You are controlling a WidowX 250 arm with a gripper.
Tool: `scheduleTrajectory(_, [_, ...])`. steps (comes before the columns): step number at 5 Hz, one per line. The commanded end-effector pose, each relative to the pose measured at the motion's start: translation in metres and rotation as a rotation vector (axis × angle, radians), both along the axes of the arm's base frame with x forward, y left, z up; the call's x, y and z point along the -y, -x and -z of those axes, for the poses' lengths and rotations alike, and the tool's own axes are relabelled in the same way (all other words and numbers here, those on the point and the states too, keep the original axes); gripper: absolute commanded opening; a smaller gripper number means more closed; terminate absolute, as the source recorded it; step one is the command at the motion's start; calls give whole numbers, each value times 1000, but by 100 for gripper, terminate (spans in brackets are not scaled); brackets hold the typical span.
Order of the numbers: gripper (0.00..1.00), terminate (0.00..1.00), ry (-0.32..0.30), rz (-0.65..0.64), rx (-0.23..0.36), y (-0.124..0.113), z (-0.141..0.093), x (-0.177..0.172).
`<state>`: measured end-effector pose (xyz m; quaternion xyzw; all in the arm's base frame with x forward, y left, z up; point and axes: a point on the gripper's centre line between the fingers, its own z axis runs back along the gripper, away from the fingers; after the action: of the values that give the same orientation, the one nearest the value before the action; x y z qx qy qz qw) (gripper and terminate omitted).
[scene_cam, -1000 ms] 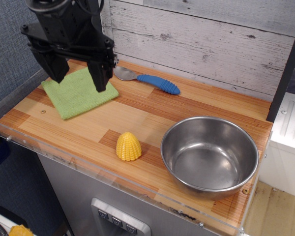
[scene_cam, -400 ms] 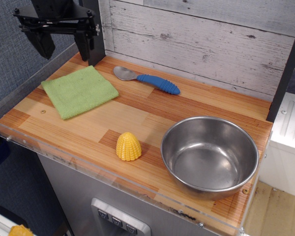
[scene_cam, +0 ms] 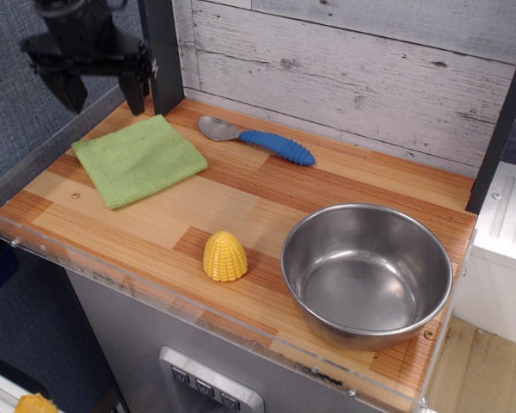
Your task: Place the green towel behind the yellow lemon
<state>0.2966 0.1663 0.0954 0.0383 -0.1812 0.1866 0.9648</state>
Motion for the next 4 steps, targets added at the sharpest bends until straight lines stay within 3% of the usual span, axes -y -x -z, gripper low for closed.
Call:
scheduleTrajectory(1, [100, 0, 9, -37, 14, -19, 14, -29])
scheduleTrajectory(4, [100, 0, 72, -3, -81, -26, 53, -21])
